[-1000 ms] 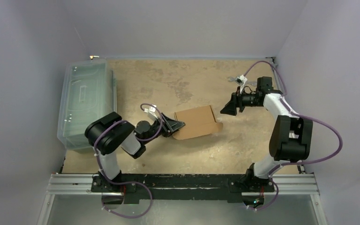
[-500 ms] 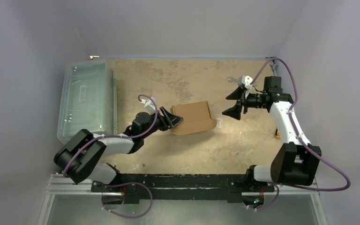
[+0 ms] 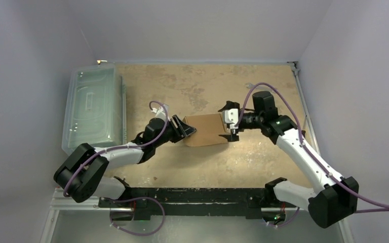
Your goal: Fold the paper box
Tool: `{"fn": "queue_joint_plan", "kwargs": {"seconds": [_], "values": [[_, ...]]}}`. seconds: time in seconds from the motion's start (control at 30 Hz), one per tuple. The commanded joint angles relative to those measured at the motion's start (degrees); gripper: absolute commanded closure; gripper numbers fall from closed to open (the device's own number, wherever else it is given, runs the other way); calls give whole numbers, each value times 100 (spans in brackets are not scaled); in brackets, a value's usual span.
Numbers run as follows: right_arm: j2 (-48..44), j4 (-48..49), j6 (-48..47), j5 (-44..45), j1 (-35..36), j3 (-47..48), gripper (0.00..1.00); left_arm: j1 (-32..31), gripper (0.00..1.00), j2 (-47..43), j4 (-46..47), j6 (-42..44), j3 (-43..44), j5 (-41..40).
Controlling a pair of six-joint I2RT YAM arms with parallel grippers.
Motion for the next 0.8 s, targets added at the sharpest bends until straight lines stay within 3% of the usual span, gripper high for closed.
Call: {"fn": "queue_joint_plan", "kwargs": {"seconds": [0.0, 0.4, 0.77], "values": [[-86, 970, 81, 1297, 645, -273, 1, 68, 100, -176, -248, -698, 384, -24], [-96, 2165, 89, 2391, 1685, -1082, 1, 81, 100, 7, -1621, -2475, 1008, -301], [112, 3334, 151, 3028, 1941, -1603, 1, 83, 100, 29, -1644, -3287, 1106, -432]]}}
